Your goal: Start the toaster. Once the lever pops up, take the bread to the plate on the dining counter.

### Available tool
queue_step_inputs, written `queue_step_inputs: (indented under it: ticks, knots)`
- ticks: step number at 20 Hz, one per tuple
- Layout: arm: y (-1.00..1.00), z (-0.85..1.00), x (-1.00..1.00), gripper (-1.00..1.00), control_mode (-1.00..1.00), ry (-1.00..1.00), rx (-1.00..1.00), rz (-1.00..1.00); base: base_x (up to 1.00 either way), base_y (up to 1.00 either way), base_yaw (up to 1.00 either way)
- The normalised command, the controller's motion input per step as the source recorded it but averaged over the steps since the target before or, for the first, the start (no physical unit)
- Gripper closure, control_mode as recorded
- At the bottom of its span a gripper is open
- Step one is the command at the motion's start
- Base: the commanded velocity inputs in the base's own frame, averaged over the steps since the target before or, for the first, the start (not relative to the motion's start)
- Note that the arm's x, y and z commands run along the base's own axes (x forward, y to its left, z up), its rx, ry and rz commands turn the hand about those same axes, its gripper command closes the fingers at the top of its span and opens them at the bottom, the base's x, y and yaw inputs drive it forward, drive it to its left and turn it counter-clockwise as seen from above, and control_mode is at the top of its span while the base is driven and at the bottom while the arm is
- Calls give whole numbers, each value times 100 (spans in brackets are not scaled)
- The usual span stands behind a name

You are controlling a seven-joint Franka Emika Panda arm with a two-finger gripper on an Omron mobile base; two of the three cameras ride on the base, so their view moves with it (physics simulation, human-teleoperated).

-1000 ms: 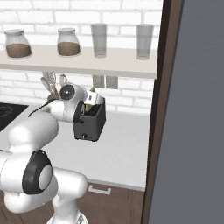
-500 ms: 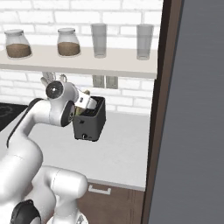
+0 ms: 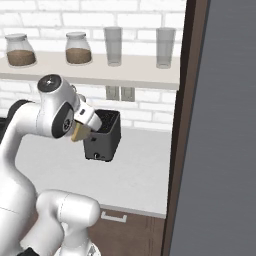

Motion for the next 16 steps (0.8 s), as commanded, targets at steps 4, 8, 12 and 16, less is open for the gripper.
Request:
queue_step_inputs:
  ticks: [4,8,12,16]
  knots:
    - [-4,1,-90,100,-100,8,0,0,0,0,0]
    - [-10,4,-57,100,-100,0,0,0,0,0,0]
    - [-4,11,-13,100,-100,1,0,0,0,0,0]
    - [0,1,0,100,-100,7,0,0,0,0,0]
